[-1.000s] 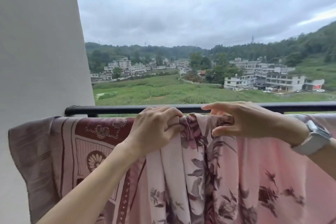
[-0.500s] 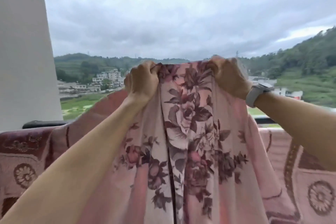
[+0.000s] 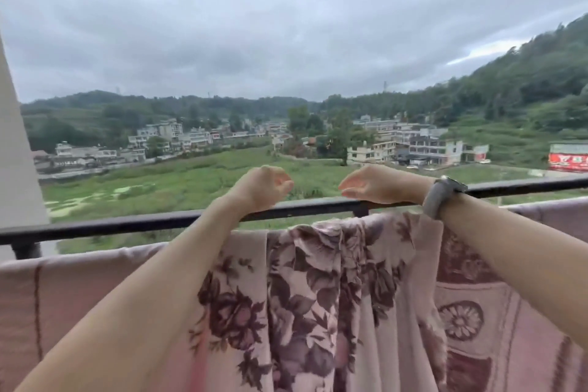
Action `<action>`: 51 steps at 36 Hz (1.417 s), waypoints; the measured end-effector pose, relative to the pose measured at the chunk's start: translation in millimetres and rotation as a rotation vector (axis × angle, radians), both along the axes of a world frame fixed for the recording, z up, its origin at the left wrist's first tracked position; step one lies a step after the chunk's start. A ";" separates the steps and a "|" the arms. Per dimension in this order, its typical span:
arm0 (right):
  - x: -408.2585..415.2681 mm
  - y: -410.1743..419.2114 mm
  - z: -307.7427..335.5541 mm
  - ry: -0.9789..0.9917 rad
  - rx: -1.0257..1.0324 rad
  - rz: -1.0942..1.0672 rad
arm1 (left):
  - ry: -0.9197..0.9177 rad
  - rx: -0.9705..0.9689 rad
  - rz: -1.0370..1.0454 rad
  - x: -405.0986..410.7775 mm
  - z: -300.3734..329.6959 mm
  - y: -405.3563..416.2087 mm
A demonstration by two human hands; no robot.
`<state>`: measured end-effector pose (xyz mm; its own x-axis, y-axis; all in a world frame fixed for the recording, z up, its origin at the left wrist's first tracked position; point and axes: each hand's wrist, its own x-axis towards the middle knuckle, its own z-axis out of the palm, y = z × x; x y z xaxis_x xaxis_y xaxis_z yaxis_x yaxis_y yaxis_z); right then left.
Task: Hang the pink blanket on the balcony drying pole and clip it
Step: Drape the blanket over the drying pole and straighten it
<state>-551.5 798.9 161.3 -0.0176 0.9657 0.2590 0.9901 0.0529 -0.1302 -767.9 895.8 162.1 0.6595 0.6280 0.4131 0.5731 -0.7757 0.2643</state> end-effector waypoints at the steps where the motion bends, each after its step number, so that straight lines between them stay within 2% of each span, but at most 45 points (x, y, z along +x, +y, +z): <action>1: 0.8 -14.1 0.2 0.040 0.071 0.021 | -0.064 0.029 -0.058 2.3 0.2 -14.3; 5: 9.2 -75.0 -19.3 0.082 0.361 0.024 | -0.157 0.166 -0.268 19.8 -16.6 -73.2; 7: 19.1 -103.1 -38.4 0.002 0.509 -0.017 | -0.118 0.232 -0.373 33.1 -30.4 -95.9; 9: 35.6 -126.7 -58.0 -0.068 0.543 -0.107 | -0.011 0.321 -0.425 53.0 -44.6 -113.2; 12: 67.7 -150.6 -77.2 -0.037 0.515 -0.285 | 0.175 0.469 -0.350 88.7 -60.2 -129.1; 14: 89.3 -161.1 -81.8 -0.105 0.499 -0.380 | 0.217 0.559 -0.247 114.4 -67.2 -136.8; 18: 127.3 -173.1 -85.3 -0.224 0.415 -0.435 | 0.027 0.649 -0.195 149.7 -68.6 -143.9; 20: 147.5 -182.0 -83.8 -0.236 0.493 -0.411 | -0.017 0.621 -0.218 155.9 -68.3 -144.0; 23: 175.1 -190.1 -78.5 -0.307 0.591 -0.284 | -0.087 0.651 -0.251 159.8 -68.0 -142.5; 26: 195.3 -191.5 -70.6 -0.316 0.561 -0.139 | -0.185 0.729 -0.169 178.4 -64.9 -147.4; 29: 221.3 -201.7 -57.3 -0.235 0.549 -0.087 | -0.230 0.661 -0.095 223.5 -61.8 -169.3; 32: 254.9 -216.1 -47.1 -0.218 0.559 -0.186 | -0.289 0.527 -0.024 266.9 -52.3 -185.0; 36: 328.9 -236.9 -33.0 -0.175 0.589 -0.223 | -0.339 0.446 0.053 334.2 -28.3 -202.2; 45: 455.7 -265.0 36.1 -0.308 0.682 -0.368 | -0.445 0.443 0.189 490.4 28.6 -228.9; 51: 551.8 -276.0 53.7 -0.338 0.639 -0.399 | -0.479 0.473 0.188 590.4 38.8 -238.1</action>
